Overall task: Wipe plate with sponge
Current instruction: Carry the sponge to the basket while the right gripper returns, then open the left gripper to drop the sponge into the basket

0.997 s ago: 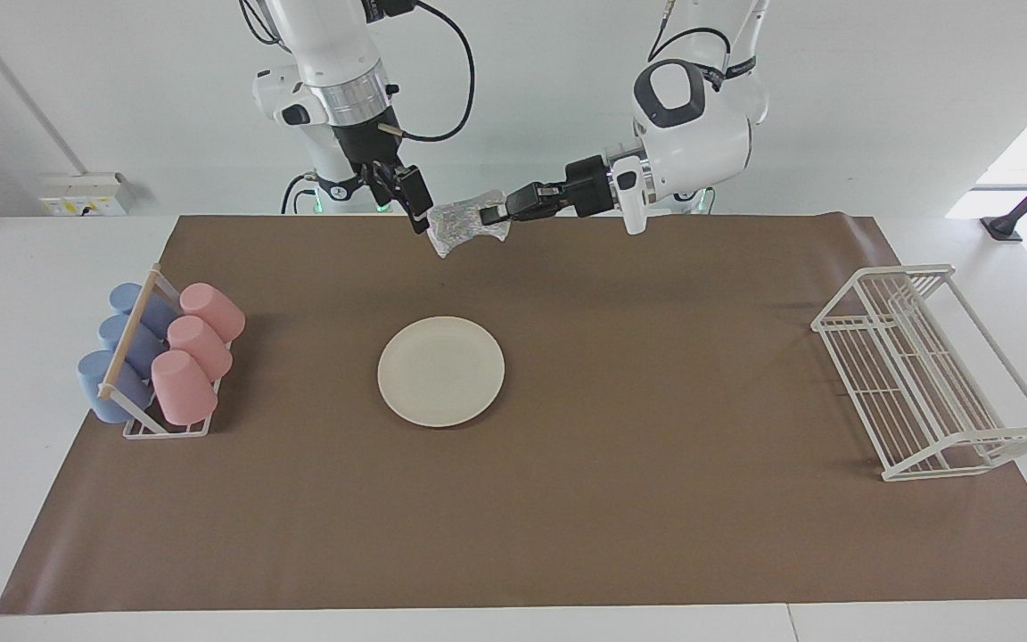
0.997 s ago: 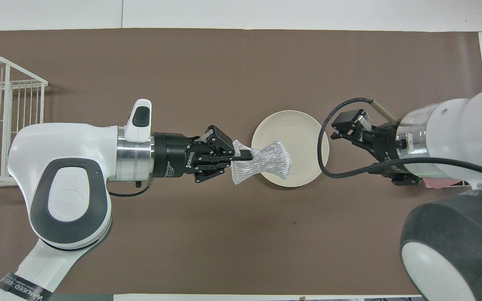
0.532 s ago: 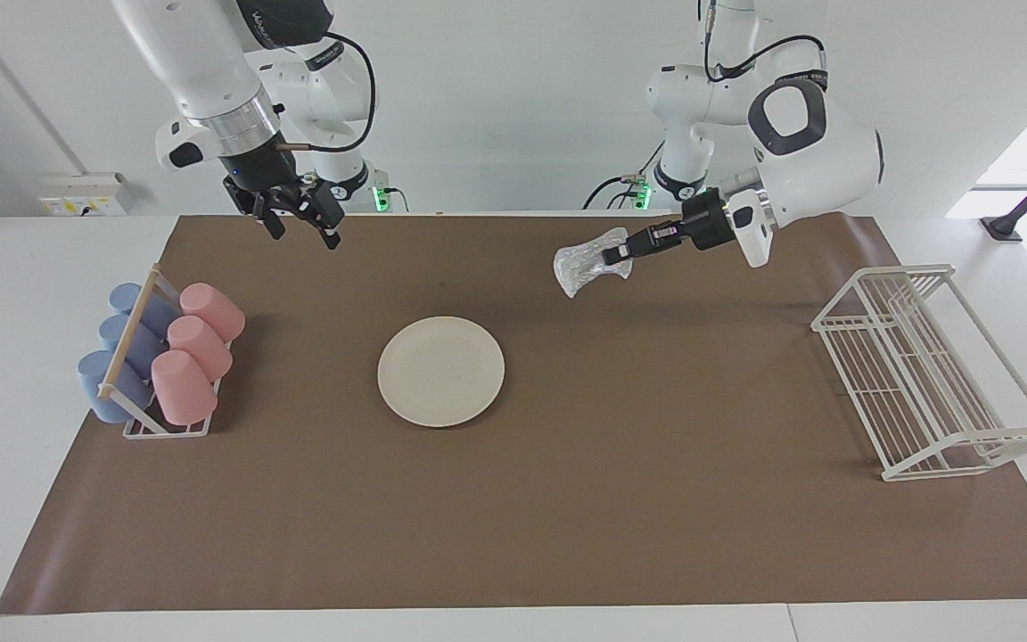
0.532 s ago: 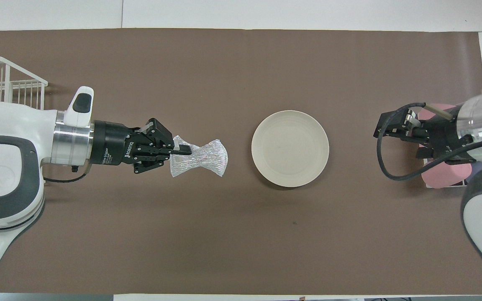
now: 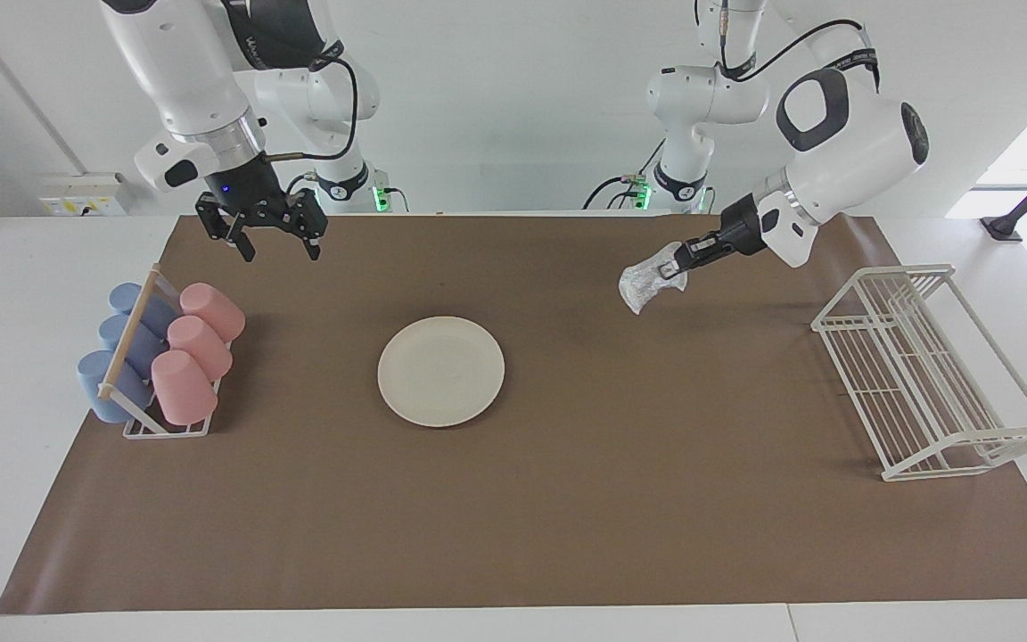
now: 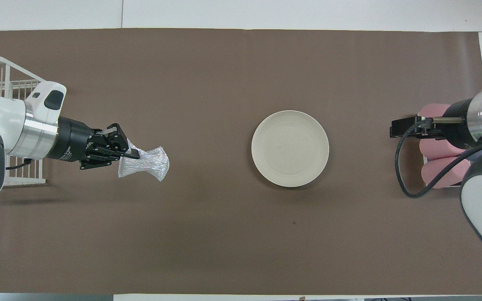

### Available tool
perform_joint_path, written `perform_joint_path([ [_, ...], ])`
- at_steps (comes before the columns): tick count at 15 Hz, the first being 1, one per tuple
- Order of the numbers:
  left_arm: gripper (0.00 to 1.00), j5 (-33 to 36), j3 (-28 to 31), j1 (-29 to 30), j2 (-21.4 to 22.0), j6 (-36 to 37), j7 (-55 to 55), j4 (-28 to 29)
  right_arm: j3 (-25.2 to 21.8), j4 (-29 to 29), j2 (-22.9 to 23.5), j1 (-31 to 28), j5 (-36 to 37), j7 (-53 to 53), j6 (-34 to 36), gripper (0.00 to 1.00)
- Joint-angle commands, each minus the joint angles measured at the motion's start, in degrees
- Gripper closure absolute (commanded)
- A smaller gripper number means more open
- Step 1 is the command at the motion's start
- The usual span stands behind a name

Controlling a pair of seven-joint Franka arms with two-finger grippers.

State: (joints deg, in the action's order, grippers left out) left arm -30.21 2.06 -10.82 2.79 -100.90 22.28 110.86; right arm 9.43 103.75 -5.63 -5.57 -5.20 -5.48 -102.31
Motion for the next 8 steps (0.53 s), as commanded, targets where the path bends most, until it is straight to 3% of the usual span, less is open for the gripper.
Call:
perform_joint_path([
  [1,1.00,11.27,-0.48,0.63,-2.52,4.04,1.97,-4.95,-3.89,-2.15,2.12,4.68,1.25,2.40,-0.25,0.00],
  [3,1.00,21.10,-0.56,0.27,-2.96,6.23,2.07,-6.26,-4.24,-2.67,3.25,4.95,1.25,4.23,-0.51,0.00],
  [5,1.00,29.55,-0.65,0.19,-3.05,7.64,1.98,-6.88,-4.77,-7.14,4.75,4.95,2.82,6.00,-0.26,0.00],
  [8,1.00,41.68,-0.92,-1.03,-3.58,10.81,1.98,-9.86,-7.56,-6.19,3.18,6.43,2.83,5.56,6.14,0.00],
])
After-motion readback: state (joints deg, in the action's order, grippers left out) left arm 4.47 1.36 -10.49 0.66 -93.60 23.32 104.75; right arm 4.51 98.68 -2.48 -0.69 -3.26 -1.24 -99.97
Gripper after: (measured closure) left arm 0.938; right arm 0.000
